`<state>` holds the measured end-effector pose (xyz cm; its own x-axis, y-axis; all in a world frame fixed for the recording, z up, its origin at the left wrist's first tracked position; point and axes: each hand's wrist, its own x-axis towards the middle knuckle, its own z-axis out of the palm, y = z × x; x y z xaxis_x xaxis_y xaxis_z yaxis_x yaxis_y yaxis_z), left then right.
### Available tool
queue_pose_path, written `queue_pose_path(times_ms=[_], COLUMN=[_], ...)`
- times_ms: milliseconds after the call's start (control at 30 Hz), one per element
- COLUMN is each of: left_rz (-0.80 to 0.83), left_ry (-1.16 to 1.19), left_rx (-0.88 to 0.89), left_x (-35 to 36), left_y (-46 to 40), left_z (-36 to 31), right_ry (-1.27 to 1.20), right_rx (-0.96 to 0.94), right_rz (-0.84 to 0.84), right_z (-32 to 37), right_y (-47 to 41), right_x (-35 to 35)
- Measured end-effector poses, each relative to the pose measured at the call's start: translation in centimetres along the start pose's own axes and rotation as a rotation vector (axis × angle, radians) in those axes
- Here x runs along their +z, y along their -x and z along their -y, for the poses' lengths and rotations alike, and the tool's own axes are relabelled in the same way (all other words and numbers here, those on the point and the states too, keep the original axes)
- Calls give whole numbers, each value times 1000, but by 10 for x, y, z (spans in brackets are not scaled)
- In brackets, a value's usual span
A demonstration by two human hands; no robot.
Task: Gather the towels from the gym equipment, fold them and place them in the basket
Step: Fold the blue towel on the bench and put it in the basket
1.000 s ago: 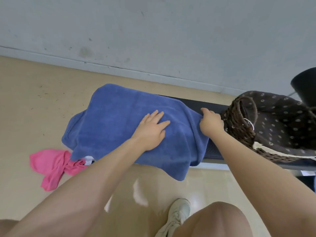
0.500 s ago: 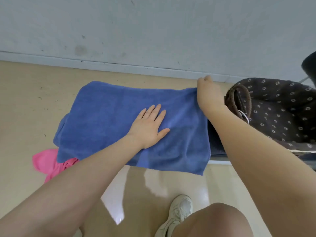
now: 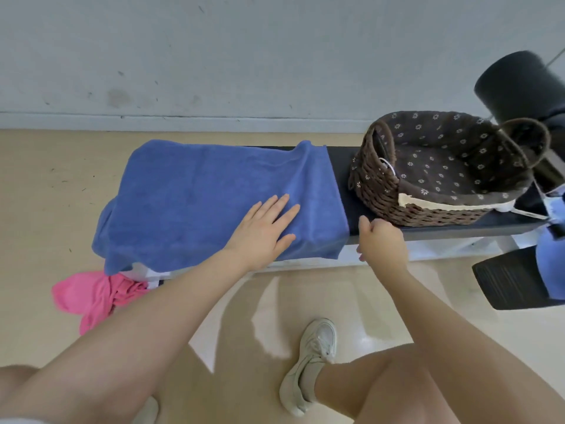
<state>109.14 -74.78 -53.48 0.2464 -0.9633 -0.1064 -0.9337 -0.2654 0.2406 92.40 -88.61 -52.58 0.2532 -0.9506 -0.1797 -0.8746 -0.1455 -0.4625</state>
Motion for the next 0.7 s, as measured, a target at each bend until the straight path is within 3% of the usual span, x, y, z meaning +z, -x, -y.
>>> queue_pose_path(times_ms=[67, 200, 333, 467, 600, 700], left_rz=[8, 52, 80, 106, 114, 100], left_ry=[-7, -35, -32, -18, -14, 19], left_rx=[-9, -33, -43, -45, -13, 3], left_x=[4, 10, 9, 9, 9, 6], left_y=[6, 14, 16, 14, 16, 23], left_z=[-4, -13, -21, -26, -28, -26], right_ry=[-56, -516, -579, -424, -190, 288], right_rx=[93, 156, 152, 238, 250, 102], right_rz=[142, 473, 387, 300, 453, 558], right_z=[-10, -8, -4, -19, -27, -7], right_y=[7, 28, 26, 21, 23, 32], right_x=[6, 18, 26, 16, 11, 11])
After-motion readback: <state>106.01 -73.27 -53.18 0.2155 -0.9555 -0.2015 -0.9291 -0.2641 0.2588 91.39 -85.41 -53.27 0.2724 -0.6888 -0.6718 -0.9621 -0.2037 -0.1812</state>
